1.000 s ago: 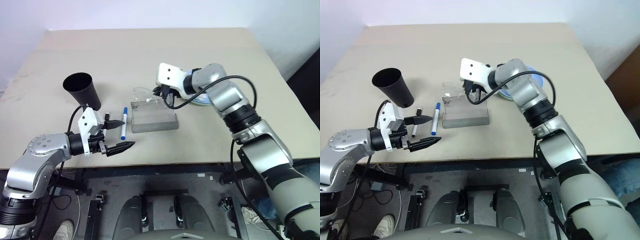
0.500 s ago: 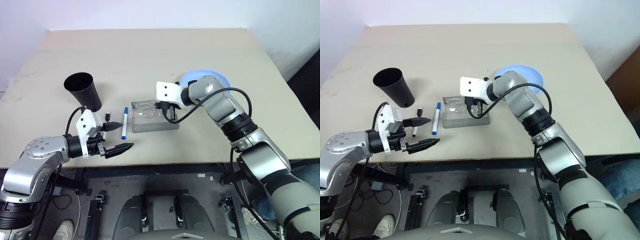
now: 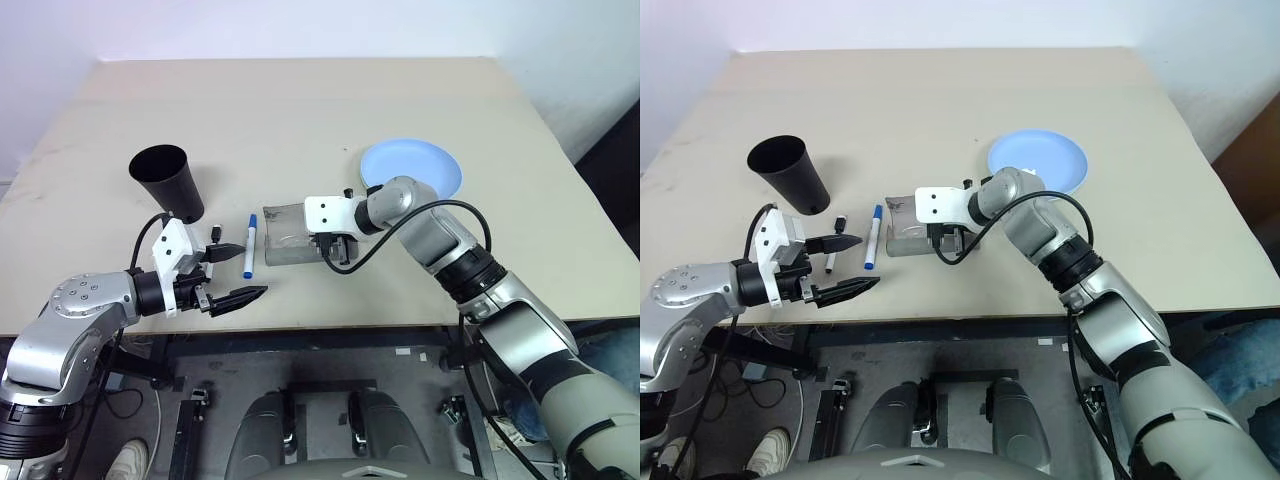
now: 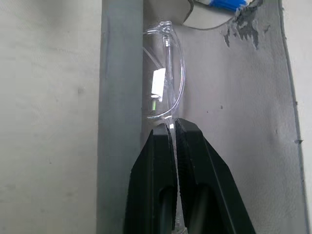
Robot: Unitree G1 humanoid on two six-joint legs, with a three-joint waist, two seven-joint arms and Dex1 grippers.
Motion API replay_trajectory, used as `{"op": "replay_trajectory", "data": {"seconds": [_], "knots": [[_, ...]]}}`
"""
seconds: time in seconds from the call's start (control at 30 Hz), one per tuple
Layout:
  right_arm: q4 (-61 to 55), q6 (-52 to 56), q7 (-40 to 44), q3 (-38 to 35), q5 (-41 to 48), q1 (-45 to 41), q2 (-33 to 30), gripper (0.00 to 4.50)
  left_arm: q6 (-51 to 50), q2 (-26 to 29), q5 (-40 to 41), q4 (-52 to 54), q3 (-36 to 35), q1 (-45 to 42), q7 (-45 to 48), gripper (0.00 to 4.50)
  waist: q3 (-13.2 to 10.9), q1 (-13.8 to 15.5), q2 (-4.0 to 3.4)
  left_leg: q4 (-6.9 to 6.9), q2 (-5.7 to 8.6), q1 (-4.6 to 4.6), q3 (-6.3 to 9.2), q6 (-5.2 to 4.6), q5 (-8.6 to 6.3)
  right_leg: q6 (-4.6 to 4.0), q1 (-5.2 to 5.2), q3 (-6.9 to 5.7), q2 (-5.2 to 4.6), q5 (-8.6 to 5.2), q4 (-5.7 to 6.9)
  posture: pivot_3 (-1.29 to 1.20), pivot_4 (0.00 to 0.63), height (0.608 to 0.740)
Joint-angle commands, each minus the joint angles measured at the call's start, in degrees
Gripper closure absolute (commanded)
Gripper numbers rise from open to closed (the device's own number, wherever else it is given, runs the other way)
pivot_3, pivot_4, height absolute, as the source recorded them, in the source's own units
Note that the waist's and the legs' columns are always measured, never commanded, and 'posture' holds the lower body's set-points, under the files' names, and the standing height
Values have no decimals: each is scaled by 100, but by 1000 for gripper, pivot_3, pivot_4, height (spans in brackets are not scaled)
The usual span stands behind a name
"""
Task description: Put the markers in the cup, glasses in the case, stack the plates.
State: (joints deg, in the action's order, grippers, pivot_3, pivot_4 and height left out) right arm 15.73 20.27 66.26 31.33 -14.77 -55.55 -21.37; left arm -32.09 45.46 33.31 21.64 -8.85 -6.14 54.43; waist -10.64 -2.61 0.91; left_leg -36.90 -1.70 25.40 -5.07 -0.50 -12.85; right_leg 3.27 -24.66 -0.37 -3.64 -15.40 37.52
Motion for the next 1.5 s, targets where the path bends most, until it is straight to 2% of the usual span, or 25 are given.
{"op": "replay_trajectory", "data": {"seconds": [0.03, 0.2, 0.3, 0.6, 0.73, 0.83, 1.03, 1.2, 1.3, 1.5], "knots": [[-327, 218, 218, 124, 41, 95, 47, 4477, 71, -30, 78, 240, -103, 38, -43, 0, 0, -5, 0, 0, 0, 0, 0, 0, 0, 0, 0, 0, 0, 0, 0, 0, 150, 740], [-72, 377, 109, 215, -113, 76, 167, 4477, 70, -69, 76, 257, -81, 25, -79, 0, 1, -3, 1, -1, 0, -3, 0, 7, -4, -12, 2, 0, 0, -7, 0, 0, 150, 740], [96, 445, 12, 135, -120, 22, 229, 3745, 79, -67, 67, 251, -72, 15, -81, 0, 3, -5, 1, -2, 0, -5, 0, 9, -5, -14, 4, 0, 0, -8, 0, 0, 150, 740], [-118, 674, 419, -246, 304, -100, 47, 899, 85, -54, 53, 192, -46, -57, -51, 0, 3, -2, 1, 0, 0, -7, 1, 10, -6, -14, 6, -1, 0, -8, 0, 0, 150, 740], [-327, 802, 912, -668, 889, -216, -201, 899, 89, -53, 43, 154, -31, -81, -30, 0, 2, 3, 0, -1, 0, -5, 1, 3, -2, -12, 6, -1, 0, -7, 0, 0, 150, 740], [-62, 805, 1058, -985, 1234, -479, -314, 899, 110, -57, 19, 90, -14, -121, -7, 0, 1, 3, -1, -3, 0, -4, 1, 2, -1, -12, 6, -2, 0, -7, 0, 0, 150, 740], [323, 522, 488, -1113, 1251, -516, -98, 899, 131, -100, -3, 67, 26, -157, -27, 0, 2, -9, -1, -2, -1, -5, 1, 9, -5, -14, 3, -1, 1, -8, 0, 0, 150, 740], [1468, 505, -420, -1550, 1316, -1075, 352, 899, 125, -119, 5, 107, 9, -115, -67, 0, 1, -14, -2, 1, -1, -3, 0, 11, -4, -12, 0, -1, 1, -6, 1, 0, 150, 740], [2539, 461, -1021, -1855, 1383, -1632, 570, 1452, 117, -111, 22, 137, -24, -74, -87, 0, 1, -8, -2, -1, 0, -2, 0, 12, -5, -17, 0, -1, 0, -7, 1, 0, 150, 740], [4088, 362, -1404, -2170, 1431, -2298, 873, 3513, 82, -97, 56, 228, -69, 8, -142, 0, 1, -23, -2, 12, 0, -2, 0, 13, -5, -17, -2, -1, 0, -5, -4, 0, 150, 740]]}}
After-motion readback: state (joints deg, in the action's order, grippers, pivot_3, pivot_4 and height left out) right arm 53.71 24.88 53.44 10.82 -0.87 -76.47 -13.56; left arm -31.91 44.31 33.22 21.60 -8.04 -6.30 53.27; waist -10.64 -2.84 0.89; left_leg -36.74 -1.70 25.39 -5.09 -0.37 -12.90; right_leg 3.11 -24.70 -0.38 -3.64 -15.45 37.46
